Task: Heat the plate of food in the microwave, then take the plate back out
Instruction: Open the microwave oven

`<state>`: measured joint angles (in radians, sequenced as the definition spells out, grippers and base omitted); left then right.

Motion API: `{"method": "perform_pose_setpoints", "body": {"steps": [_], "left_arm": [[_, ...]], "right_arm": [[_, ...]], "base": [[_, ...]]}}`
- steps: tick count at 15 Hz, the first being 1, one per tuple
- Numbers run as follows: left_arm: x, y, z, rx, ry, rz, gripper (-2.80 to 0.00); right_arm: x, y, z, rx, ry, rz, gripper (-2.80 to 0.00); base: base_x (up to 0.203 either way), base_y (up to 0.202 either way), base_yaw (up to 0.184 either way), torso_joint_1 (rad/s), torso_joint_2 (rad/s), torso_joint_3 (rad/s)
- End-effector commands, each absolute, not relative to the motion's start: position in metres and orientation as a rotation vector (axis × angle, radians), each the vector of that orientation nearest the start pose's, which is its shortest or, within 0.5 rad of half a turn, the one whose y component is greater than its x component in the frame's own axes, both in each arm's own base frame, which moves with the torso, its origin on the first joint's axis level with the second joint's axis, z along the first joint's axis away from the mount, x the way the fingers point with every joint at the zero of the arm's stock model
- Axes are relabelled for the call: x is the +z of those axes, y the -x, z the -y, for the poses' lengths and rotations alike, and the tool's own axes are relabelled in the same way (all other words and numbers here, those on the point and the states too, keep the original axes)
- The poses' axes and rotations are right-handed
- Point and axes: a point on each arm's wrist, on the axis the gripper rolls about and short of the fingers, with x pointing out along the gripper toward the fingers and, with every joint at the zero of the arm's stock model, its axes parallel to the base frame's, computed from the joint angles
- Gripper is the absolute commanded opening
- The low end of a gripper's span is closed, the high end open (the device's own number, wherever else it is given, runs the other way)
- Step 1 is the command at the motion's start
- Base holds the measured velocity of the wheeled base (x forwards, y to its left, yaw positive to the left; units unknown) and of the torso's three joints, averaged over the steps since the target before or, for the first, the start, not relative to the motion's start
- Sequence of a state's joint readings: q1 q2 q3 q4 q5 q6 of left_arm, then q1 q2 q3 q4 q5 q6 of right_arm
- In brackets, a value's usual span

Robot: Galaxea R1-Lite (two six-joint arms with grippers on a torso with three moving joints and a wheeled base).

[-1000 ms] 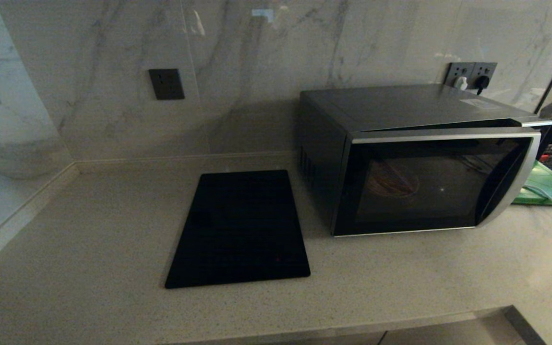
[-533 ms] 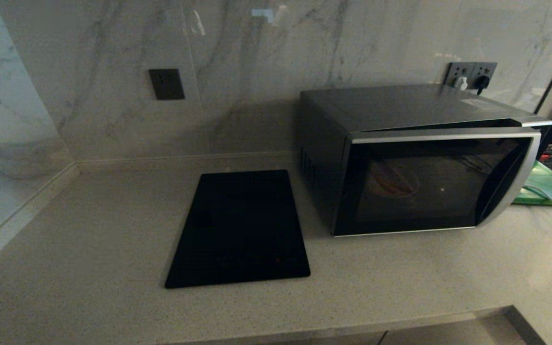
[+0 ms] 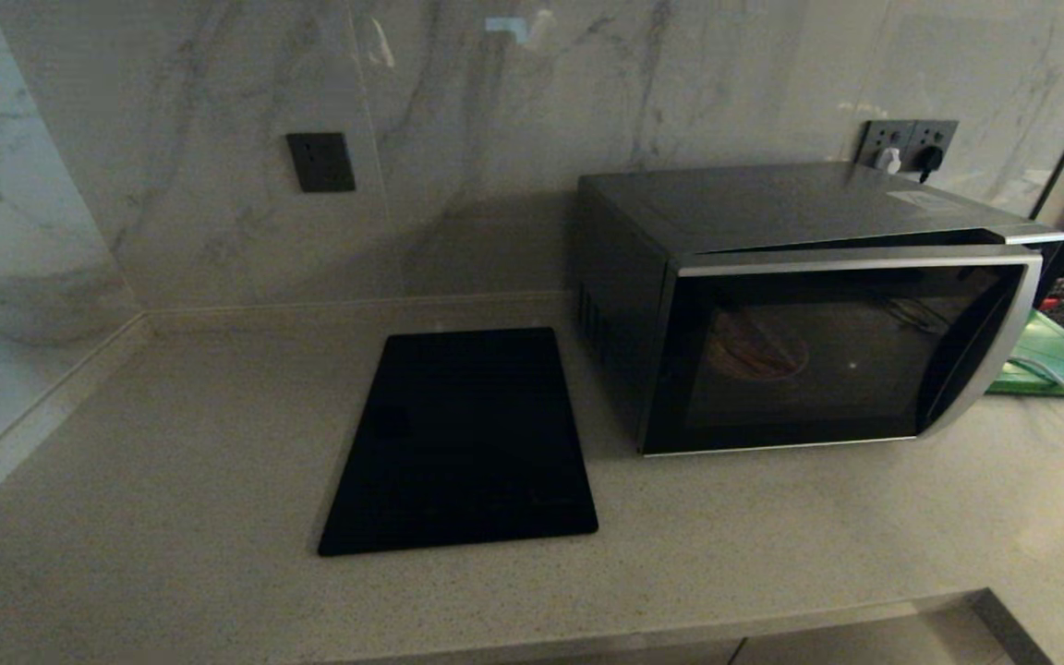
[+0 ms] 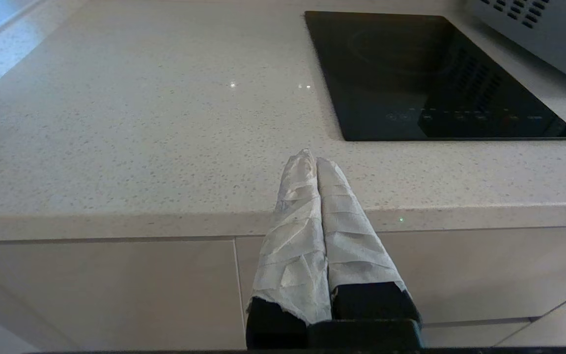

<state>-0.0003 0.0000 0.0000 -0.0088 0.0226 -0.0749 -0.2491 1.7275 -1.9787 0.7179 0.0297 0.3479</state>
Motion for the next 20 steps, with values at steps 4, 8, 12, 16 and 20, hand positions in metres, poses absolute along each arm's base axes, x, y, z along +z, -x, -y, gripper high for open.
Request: {"method": "perform_pose_setpoints", "body": {"steps": [4,8,12,16,20], "left_arm": [[0.076,0.023,-0.001,0.023,0.075,0.009,-2.8],[0.076,0.023,-0.001,0.023,0.075,0.009,-2.8],[0.076,0.023,-0.001,0.023,0.075,0.01,-2.8],[0.076,0.023,-0.001,0.023,0.075,0.009,-2.8],[0.076,0.023,-0.001,0.023,0.075,0.009,-2.8]], "right_arm": [[0.333,-0.337,0.092,-0.317,-0.432,-0.405,-2.8],[0.321,-0.35,0.096,-0.318,-0.439,-0.423,-2.8],[0.323,-0.351,0.096,-0.291,-0.442,-0.419,-2.8],[0.318,-0.355,0.097,-0.288,-0.444,-0.431,-2.8],[0.319,-0.363,0.099,-0.268,-0.439,-0.379,-2.8]], "base": [[0.0,0.0,0.0,0.0,0.0,0.0],[0.0,0.0,0.0,0.0,0.0,0.0],[0.0,0.0,0.0,0.0,0.0,0.0],[0.0,0.0,0.0,0.0,0.0,0.0],[0.0,0.0,0.0,0.0,0.0,0.0]]}}
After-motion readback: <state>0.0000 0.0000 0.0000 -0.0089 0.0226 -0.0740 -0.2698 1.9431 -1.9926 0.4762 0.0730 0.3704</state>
